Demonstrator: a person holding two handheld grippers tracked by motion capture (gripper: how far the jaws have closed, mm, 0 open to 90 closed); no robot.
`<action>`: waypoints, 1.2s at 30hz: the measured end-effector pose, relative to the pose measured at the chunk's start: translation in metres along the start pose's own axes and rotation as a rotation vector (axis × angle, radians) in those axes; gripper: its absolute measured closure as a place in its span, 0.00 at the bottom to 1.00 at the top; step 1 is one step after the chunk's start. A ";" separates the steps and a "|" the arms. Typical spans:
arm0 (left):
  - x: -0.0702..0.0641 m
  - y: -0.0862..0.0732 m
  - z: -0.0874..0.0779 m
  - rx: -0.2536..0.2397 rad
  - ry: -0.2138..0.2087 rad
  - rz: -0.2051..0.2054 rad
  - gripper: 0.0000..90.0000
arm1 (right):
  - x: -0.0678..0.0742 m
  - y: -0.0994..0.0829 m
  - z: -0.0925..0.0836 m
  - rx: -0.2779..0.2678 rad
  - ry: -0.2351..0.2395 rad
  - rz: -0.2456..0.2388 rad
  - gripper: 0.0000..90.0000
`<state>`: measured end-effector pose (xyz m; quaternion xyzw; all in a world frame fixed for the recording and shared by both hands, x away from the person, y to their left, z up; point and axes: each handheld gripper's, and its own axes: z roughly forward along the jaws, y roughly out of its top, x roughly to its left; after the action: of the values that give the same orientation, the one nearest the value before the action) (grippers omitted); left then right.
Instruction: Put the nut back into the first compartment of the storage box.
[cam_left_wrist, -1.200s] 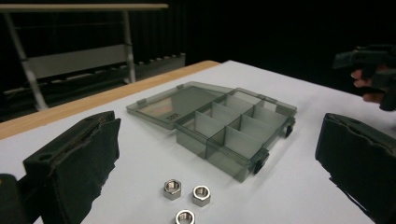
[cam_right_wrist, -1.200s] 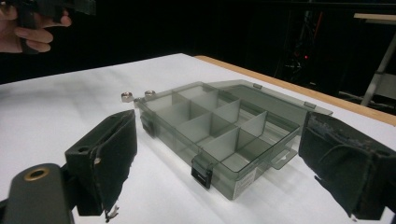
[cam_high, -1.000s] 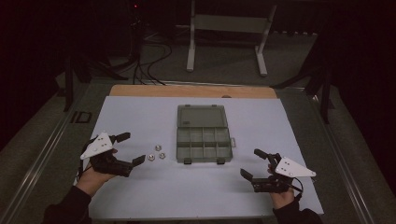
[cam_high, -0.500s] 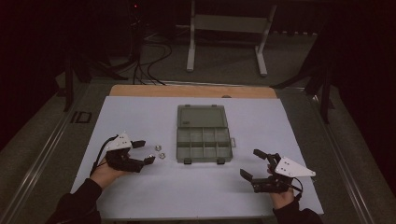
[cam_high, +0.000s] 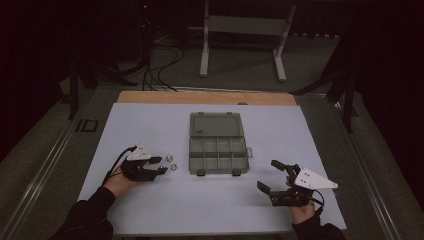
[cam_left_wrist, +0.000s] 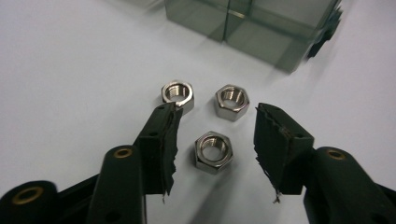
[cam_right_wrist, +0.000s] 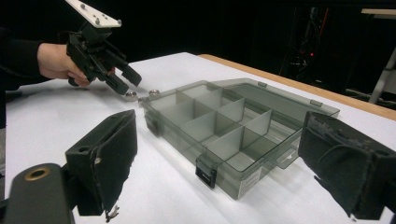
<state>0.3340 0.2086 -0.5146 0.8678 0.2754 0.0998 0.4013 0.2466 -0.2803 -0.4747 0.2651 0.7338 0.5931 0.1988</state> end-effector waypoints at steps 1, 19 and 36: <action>0.000 -0.001 0.002 0.009 0.002 0.000 0.60 | 0.000 0.000 0.000 0.000 0.000 0.002 0.13; -0.005 0.006 0.010 0.129 0.026 0.085 0.79 | 0.000 0.000 0.000 0.010 -0.004 0.008 0.13; 0.002 0.043 -0.021 -0.010 0.067 -0.018 0.79 | -0.001 0.000 0.000 0.000 -0.002 0.008 0.13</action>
<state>0.3443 0.2008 -0.4686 0.8596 0.2958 0.1264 0.3970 0.2474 -0.2803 -0.4744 0.2687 0.7324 0.5937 0.1973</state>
